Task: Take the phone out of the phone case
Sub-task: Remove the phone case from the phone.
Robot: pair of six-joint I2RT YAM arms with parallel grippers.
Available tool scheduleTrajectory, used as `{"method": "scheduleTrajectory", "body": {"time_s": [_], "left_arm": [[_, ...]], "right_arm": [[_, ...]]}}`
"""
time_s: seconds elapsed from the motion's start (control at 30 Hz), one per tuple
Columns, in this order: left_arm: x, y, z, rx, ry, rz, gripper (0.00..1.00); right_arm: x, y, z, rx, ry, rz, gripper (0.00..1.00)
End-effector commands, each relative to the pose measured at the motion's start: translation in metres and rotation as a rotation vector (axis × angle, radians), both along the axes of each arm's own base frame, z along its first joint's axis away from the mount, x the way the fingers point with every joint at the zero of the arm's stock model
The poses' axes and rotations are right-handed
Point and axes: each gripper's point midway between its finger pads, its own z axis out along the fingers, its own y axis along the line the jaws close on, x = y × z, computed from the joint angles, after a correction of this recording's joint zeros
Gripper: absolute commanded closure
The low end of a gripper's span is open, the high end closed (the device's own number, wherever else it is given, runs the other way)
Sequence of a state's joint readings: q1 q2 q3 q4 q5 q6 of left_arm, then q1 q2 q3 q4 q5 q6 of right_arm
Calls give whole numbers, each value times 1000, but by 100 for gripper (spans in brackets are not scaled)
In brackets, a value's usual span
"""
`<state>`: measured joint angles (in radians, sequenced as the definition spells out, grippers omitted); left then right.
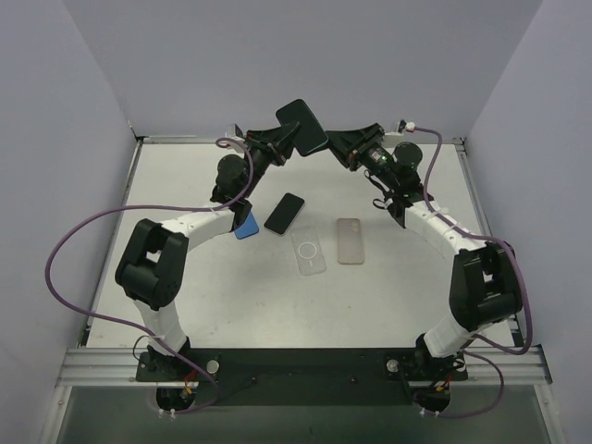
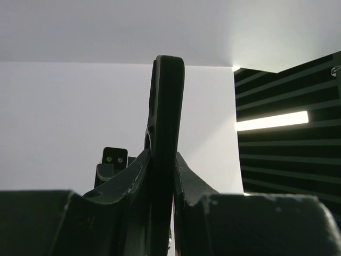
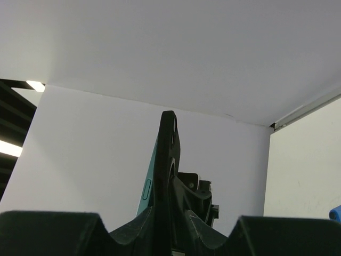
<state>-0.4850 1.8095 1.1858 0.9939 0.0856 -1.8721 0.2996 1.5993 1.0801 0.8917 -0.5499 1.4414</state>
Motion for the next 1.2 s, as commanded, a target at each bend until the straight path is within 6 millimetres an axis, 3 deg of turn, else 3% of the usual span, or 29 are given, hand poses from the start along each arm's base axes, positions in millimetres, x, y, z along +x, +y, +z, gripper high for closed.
{"method": "scheduleTrajectory", "body": {"time_s": [0.0, 0.13, 0.4, 0.63, 0.73, 0.97, 1.17], "left_arm": [[-154, 85, 201, -536, -668, -114, 100], [-152, 84, 200, -533, -662, -118, 100], [-150, 81, 201, -531, -658, -126, 100], [-147, 76, 200, -516, -645, -139, 100], [-146, 73, 198, -501, -635, -145, 100], [-149, 58, 189, -474, -608, -181, 100], [-147, 41, 162, -441, -544, -221, 100]], "right_arm": [[-30, 31, -112, -176, 281, 191, 75], [-31, 35, -116, -218, 285, 220, 71], [-37, 48, -115, -238, 263, 303, 75], [-54, 77, -96, -220, 161, 518, 75], [-57, 78, -95, -232, 147, 538, 75], [-41, 80, -83, -222, 140, 485, 74], [-15, 79, -68, -146, 148, 414, 75]]}}
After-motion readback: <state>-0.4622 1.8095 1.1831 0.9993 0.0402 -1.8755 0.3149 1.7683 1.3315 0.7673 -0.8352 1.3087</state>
